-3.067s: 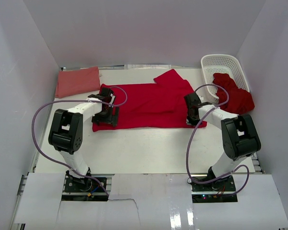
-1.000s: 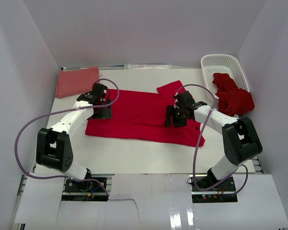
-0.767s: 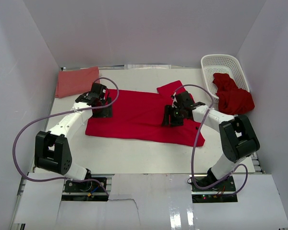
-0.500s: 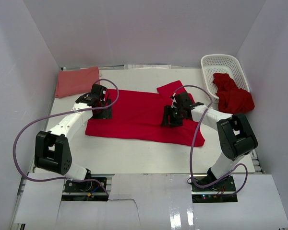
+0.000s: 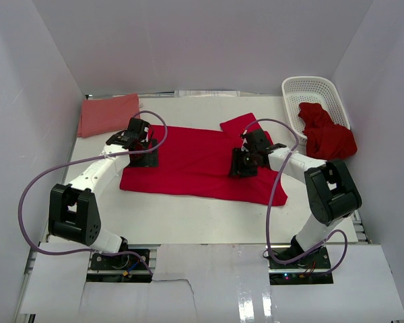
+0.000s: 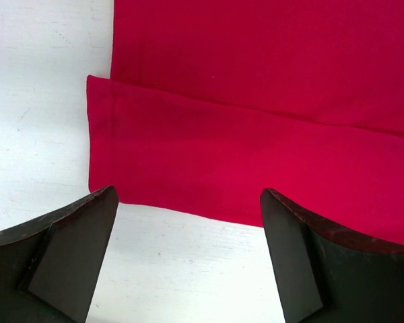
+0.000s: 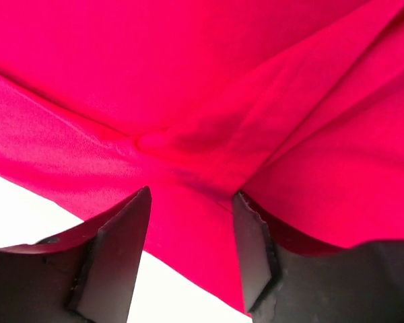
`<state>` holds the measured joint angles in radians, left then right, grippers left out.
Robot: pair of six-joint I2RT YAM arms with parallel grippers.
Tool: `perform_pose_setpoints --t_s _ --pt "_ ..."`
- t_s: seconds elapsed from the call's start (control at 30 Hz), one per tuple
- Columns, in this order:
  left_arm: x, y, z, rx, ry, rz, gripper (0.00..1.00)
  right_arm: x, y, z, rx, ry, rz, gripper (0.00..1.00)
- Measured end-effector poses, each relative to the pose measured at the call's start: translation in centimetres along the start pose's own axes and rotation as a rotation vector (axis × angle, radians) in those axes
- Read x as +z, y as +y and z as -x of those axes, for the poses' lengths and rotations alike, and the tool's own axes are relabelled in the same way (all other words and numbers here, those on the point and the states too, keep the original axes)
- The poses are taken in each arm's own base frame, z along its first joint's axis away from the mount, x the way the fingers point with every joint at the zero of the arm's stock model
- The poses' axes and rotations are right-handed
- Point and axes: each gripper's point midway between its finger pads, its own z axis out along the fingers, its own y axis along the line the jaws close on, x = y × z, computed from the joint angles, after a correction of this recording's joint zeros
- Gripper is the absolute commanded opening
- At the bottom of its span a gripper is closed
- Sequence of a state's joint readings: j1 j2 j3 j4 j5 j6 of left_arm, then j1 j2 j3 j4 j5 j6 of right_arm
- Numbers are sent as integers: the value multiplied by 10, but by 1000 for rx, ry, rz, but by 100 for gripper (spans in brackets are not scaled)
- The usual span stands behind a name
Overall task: Fold and stack the t-shirts
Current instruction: Fold the flattened tshirt in 1/3 of the way
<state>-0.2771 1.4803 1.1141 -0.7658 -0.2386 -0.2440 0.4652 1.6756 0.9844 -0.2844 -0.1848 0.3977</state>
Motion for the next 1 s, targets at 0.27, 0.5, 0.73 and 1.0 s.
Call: perform_pose_setpoints --t_s 0.27,0.5,0.73,1.0 --pt "1 0 0 6 -1 -3 98 10 -2 1 -9 6 3 28" --pt "1 -2 -1 7 1 -10 98 5 15 38 -33 -53 27 29" --pt "2 -3 -2 7 4 -20 98 5 42 88 -89 -124 96 84" --pt "4 -7 -8 9 20 -42 98 11 32 83 -130 -111 65 86"
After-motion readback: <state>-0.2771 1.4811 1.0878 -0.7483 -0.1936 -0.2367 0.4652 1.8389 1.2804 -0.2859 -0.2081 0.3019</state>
